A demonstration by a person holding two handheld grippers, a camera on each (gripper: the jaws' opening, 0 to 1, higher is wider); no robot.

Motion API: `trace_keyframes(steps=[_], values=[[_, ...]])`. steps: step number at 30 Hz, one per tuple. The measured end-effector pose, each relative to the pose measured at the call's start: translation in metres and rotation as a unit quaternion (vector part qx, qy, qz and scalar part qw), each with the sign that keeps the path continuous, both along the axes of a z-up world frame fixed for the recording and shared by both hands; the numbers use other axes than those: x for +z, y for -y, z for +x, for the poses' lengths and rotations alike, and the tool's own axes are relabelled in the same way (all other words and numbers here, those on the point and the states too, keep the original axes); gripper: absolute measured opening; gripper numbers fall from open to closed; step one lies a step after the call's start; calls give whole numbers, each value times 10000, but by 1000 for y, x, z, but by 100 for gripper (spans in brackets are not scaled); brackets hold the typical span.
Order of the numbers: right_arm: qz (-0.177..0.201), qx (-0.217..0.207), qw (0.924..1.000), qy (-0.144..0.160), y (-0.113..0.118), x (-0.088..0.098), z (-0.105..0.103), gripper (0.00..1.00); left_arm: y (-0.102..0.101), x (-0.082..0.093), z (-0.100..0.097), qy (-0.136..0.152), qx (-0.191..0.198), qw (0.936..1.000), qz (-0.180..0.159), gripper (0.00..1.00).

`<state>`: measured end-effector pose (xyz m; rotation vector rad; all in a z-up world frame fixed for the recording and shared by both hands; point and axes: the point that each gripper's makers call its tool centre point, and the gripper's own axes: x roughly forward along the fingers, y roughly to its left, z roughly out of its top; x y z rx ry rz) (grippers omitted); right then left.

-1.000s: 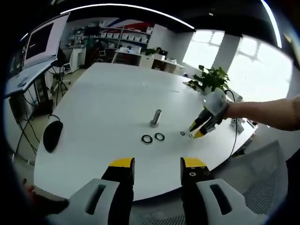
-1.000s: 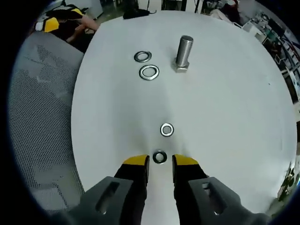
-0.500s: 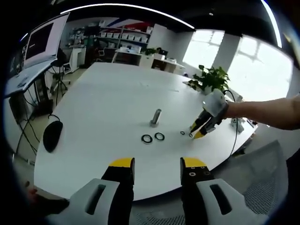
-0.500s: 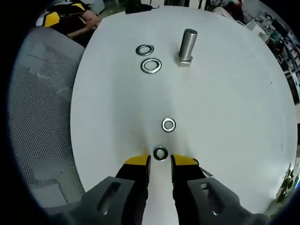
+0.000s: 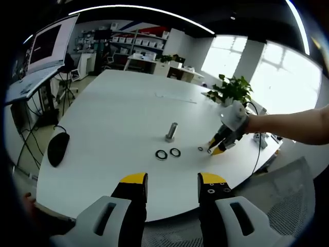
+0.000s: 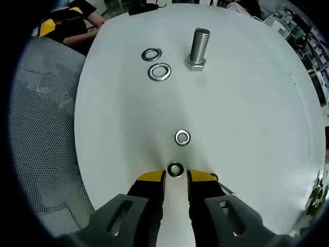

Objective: Place the washer onto the threaded stud by aligning its center hole with the stud, sliding it down to the base, and recovering from edge contact or off-axis alignment until the washer reaches the visible bottom stop.

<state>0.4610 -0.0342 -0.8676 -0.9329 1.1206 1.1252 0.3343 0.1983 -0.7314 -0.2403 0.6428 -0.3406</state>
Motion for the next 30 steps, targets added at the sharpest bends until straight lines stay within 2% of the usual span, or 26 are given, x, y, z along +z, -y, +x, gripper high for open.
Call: trace_keyframes(steps=[12,19,30], values=[[3,46,10000,69,-1,-1,-1,14,0,1,1,29,7,10000,-24,37],[-76,159,9998,21,4,0,-10,14,0,1,0,21,-14,10000,-11,37],[169,102,9998,51,17,25,-17,14,1,-1,0,-13,-35,10000,2,37]])
